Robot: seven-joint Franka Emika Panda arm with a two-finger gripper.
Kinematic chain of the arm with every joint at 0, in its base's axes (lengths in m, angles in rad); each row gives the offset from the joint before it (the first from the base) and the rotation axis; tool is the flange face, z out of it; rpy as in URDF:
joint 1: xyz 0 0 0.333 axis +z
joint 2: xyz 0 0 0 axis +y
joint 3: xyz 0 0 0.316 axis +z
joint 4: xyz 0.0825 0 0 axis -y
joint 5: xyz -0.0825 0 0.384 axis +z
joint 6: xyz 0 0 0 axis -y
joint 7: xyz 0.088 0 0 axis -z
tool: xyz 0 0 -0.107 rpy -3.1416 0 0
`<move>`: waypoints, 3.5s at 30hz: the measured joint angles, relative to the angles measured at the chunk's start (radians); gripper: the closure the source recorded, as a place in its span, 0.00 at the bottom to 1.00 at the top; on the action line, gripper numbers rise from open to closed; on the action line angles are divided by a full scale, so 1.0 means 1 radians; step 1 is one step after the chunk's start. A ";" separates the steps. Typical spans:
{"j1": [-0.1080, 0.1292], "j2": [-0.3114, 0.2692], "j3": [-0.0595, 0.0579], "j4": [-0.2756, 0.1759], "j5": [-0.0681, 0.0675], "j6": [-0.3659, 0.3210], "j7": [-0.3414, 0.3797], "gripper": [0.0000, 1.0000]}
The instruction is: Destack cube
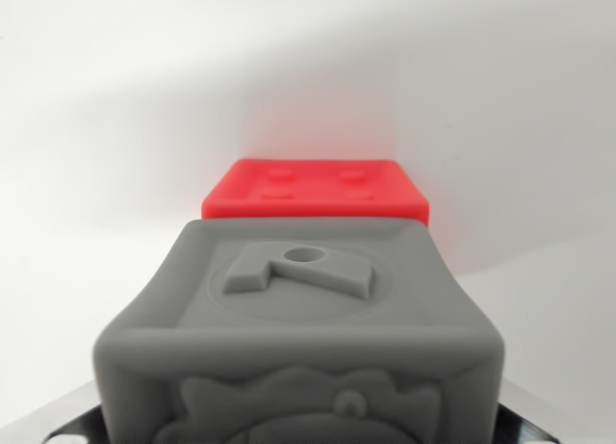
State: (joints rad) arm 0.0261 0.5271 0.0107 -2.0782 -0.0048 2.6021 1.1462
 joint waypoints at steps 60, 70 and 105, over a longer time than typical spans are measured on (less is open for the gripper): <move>0.000 -0.198 0.000 -0.006 0.000 -0.187 0.000 1.00; -0.002 -0.244 -0.002 0.002 0.000 -0.237 0.000 1.00; -0.075 -0.247 -0.045 -0.044 0.014 -0.204 -0.002 1.00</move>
State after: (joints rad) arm -0.0490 0.2803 -0.0341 -2.1222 0.0092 2.3977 1.1441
